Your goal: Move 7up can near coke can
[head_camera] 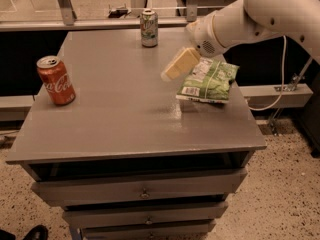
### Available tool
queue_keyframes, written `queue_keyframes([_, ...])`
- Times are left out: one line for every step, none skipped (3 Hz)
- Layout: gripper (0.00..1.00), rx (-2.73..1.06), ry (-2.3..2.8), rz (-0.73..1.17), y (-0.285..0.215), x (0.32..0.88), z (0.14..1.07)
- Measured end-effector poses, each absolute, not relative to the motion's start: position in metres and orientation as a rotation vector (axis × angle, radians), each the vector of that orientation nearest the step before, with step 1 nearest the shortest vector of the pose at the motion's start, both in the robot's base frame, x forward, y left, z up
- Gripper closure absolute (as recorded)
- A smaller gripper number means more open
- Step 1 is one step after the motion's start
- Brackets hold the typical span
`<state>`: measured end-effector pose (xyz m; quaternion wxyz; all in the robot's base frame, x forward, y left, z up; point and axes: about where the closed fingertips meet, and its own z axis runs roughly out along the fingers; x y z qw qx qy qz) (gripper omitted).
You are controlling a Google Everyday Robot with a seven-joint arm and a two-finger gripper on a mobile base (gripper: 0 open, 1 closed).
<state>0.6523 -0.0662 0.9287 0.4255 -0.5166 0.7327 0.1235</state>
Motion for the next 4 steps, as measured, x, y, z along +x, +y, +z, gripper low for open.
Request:
queue_keyframes([0.0,-1.21,1.77,0.352,-0.042,0.694,0.92])
queue_keyframes([0.0,-1.088,1.693,0.408,-0.009,0.758,0.916])
queue_keyframes([0.0,-1.021,1.659,0.439,0.007,0.795,0.915])
queue_keyframes([0.0,-0.975,1.645,0.449,0.02,0.828,0.913])
